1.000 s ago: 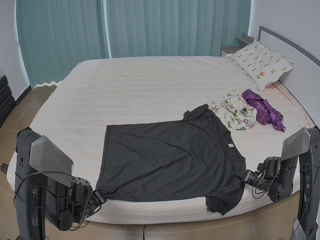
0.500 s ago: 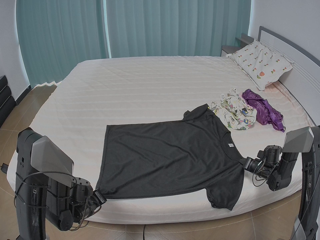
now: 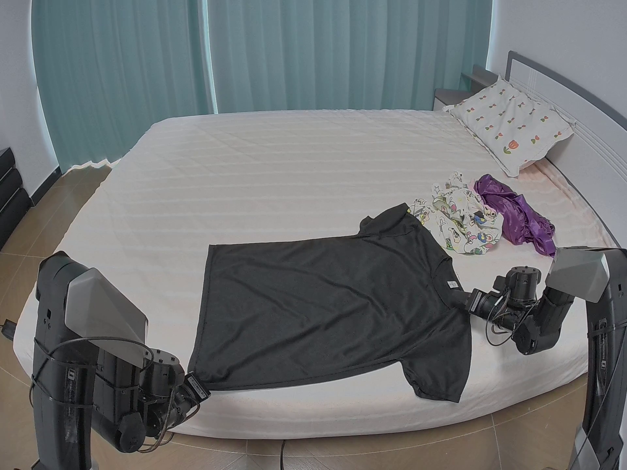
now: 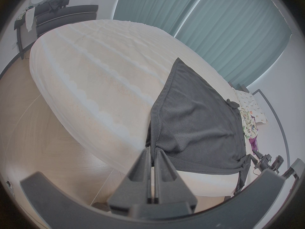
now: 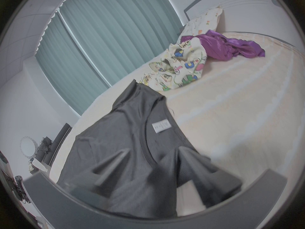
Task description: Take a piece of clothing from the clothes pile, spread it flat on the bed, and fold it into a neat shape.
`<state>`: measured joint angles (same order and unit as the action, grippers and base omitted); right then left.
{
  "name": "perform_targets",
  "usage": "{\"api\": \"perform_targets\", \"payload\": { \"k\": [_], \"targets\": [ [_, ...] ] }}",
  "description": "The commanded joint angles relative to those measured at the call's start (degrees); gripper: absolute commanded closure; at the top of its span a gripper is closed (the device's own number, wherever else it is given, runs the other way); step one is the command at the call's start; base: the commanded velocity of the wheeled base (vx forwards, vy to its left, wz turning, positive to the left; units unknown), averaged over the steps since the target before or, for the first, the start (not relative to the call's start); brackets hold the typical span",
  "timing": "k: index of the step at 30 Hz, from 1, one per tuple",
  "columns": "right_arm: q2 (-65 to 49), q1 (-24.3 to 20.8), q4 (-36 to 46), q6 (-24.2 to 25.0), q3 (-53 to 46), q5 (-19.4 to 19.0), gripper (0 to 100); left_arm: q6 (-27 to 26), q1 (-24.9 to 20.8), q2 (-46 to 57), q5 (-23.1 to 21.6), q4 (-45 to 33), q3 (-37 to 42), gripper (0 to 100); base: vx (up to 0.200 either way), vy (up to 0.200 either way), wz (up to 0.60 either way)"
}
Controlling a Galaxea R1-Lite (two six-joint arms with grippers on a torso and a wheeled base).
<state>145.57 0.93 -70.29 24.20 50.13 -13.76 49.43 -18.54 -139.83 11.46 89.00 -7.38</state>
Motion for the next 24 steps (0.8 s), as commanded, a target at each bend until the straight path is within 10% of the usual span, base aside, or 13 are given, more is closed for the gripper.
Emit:
{"api": "perform_targets", "payload": {
  "k": [1,24],
  "targets": [
    [0.07,-0.31,-0.72,0.41,1.38,-0.3,0,0.05,0.08,-0.18,0.05,0.64,0.34,100,0.0,0.0,0.0],
    [-1.08,-0.31,-9.25,3.31,-16.82,-3.73,0,0.14,0.0,-0.36,0.05,0.64,0.52,100,0.0,0.0,0.0]
  ]
}}
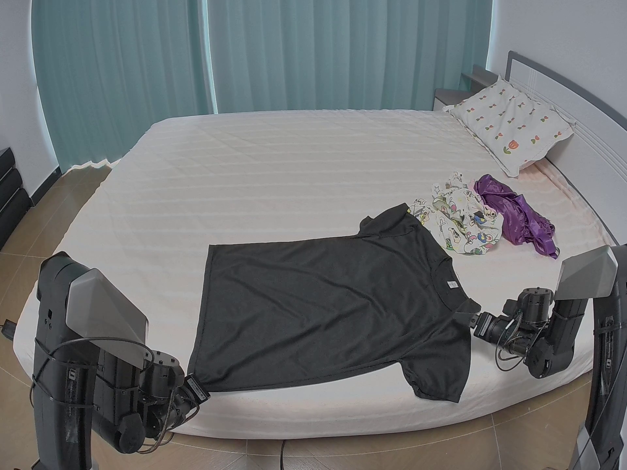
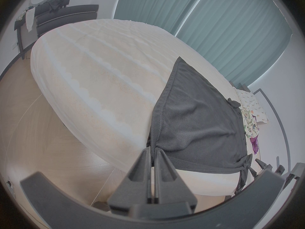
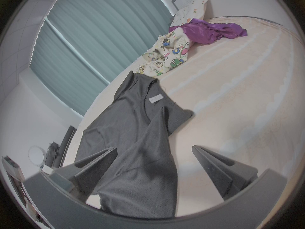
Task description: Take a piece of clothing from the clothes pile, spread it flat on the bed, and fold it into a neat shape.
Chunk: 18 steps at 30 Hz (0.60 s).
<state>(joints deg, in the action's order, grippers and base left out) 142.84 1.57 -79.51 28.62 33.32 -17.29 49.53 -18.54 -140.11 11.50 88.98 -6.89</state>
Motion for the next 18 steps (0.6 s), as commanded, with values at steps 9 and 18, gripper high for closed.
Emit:
{"api": "perform_targets", "payload": {
  "k": [9,18],
  "targets": [
    [4.12,-1.92,4.18,-4.19,5.44,-0.12,100,-0.05,0.0,-0.25,0.19,0.67,0.03,100,0.0,0.0,0.0],
    [4.29,-1.75,8.23,-4.1,15.64,0.32,100,-0.05,-0.09,-0.34,0.19,0.67,0.03,100,0.0,0.0,0.0]
  ]
}}
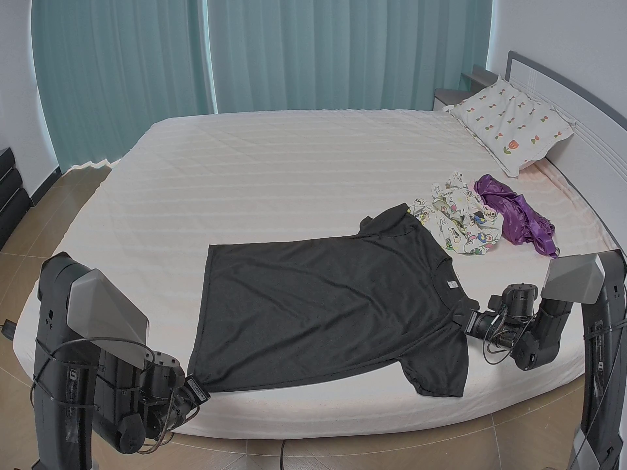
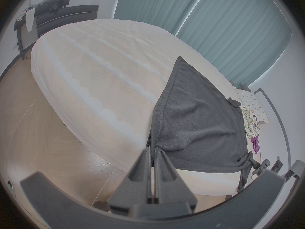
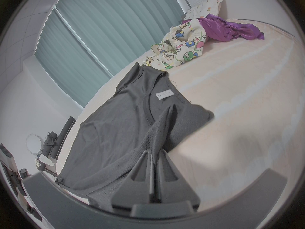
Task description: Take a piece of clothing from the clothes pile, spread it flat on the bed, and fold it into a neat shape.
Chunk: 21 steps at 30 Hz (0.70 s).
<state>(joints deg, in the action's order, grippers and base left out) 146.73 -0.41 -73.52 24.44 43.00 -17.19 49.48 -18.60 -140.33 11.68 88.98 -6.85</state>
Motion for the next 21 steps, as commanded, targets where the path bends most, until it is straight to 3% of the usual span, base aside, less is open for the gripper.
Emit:
{"api": "perform_targets", "payload": {
  "k": [1,8,9,14,21],
  "targets": [
    [0.4,0.24,3.21,0.08,6.93,0.23,100,0.0,-0.03,-0.12,0.01,0.67,0.0,100,0.0,0.0,0.0],
    [0.93,-0.73,5.14,-0.18,9.83,0.14,100,0.0,-0.12,-0.21,0.01,0.67,0.0,100,0.0,0.0,0.0],
    [0.93,-0.9,5.58,-0.98,9.65,0.14,0,0.0,-0.03,-0.21,0.01,0.67,-0.09,100,0.0,0.0,0.0],
    [-0.04,-0.11,5.67,-1.41,7.54,0.31,0,0.0,-0.03,-0.21,0.01,0.67,-0.09,100,0.0,0.0,0.0],
    [-9.0,2.79,4.79,-0.27,-3.45,0.93,0,0.09,-0.12,-0.21,0.01,0.58,0.0,100,0.0,0.0,0.0]
  ]
}}
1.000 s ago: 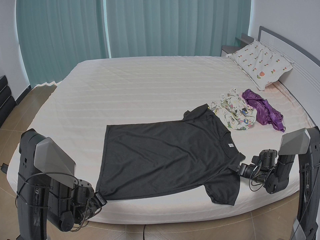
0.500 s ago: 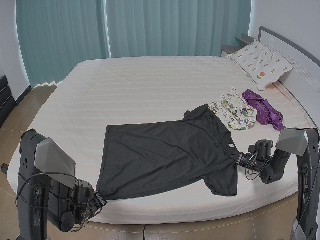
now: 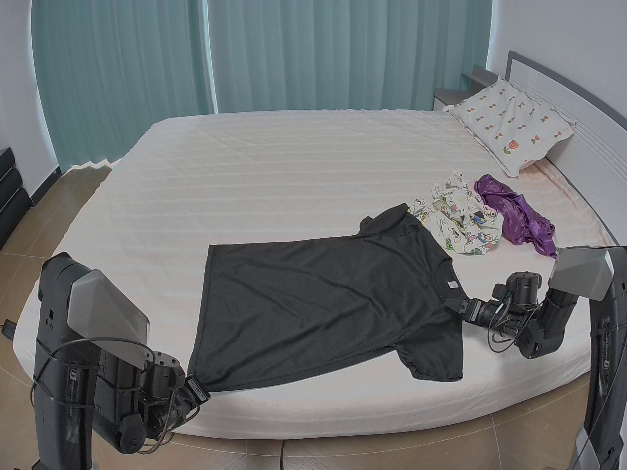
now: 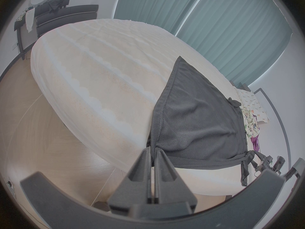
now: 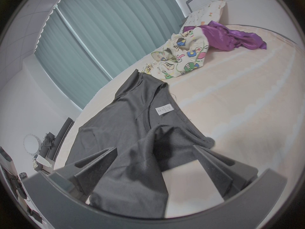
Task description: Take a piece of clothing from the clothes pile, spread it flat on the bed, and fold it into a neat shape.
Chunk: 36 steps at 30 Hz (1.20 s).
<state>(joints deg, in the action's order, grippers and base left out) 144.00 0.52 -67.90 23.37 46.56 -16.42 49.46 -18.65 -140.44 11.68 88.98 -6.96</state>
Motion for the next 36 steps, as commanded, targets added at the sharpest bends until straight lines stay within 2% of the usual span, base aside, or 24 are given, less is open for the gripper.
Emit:
{"api": "perform_targets", "payload": {
  "k": [1,5,9,13,15,16,17,25,30,36],
  "targets": [
    [-6.71,1.85,-0.92,1.59,-8.68,0.16,0,0.11,-0.07,-0.1,0.01,0.67,0.02,100,0.0,0.0,0.0],
    [-9.43,0.44,-2.59,7.83,-16.23,0.16,0,0.11,-0.07,-0.01,0.01,0.67,0.11,100,0.0,0.0,0.0],
    [-9.08,-2.37,-2.59,10.47,-20.63,1.04,0,0.2,-0.07,-0.1,0.01,0.67,0.19,100,0.0,0.0,0.0],
    [-8.03,-5.27,-2.85,13.72,-23.53,6.23,0,0.2,-0.07,-0.01,-0.08,0.67,0.54,100,0.0,0.0,0.0],
    [-7.5,-5.97,-3.03,14.95,-23.44,7.19,0,0.2,-0.07,-0.01,-0.08,0.67,0.54,100,0.0,0.0,0.0],
    [-6.53,-7.47,-4.34,17.76,-23.53,8.69,0,0.2,-0.07,-0.01,-0.08,0.67,0.54,100,0.0,0.0,0.0],
    [-6.36,-7.99,-5.22,18.38,-23.53,9.3,0,0.2,-0.07,-0.01,-0.08,0.67,0.54,100,0.0,0.0,0.0],
    [-4.6,-9.66,-6.54,18.82,-23.79,12.73,0,0.11,-0.07,-0.1,-0.08,0.67,0.63,100,0.0,0.0,0.0],
    [-4.16,-11.07,-10.06,19.26,-25.29,13.17,0,0.11,-0.07,-0.1,-0.08,0.58,0.63,100,0.0,0.0,0.0],
    [-4.51,-11.77,-9.62,19.61,-25.64,13.61,0,0.11,-0.07,-0.1,-0.08,0.67,0.63,100,0.0,0.0,0.0]
  ]
}}
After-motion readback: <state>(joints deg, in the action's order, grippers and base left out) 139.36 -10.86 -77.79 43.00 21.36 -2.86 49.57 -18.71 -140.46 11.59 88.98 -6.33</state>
